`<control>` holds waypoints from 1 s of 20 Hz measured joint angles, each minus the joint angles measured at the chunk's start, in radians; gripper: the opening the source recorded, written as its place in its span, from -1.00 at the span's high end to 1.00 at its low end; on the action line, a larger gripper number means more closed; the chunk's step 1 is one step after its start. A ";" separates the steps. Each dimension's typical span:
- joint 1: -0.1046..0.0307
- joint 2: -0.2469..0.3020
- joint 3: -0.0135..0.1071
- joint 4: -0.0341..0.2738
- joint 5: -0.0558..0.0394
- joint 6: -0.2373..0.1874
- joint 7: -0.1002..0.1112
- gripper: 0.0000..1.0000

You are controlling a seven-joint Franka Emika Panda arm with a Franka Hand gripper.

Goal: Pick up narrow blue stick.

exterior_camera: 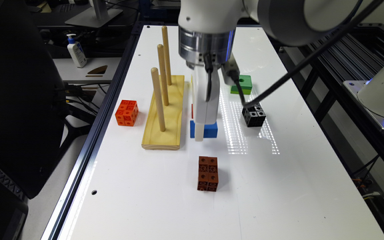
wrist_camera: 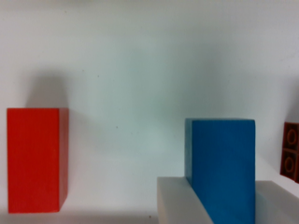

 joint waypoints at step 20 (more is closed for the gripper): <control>0.000 -0.163 0.008 0.000 0.0007 -0.153 0.015 1.00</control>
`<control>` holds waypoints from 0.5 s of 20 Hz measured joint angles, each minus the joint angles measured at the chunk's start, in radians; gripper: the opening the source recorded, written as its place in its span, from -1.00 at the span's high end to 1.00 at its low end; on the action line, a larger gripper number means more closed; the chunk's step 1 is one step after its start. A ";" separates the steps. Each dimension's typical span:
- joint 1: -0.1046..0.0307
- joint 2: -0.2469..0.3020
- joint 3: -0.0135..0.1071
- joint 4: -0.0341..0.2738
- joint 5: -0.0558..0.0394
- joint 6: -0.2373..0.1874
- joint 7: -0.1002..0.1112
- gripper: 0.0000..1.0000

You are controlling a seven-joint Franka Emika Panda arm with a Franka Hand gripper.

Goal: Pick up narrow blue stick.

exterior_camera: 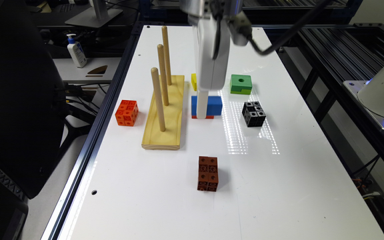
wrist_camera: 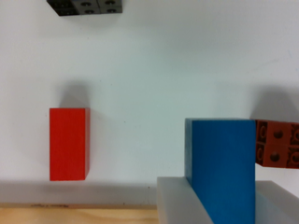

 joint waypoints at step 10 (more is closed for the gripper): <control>0.000 -0.108 0.004 0.004 0.0030 -0.096 0.006 1.00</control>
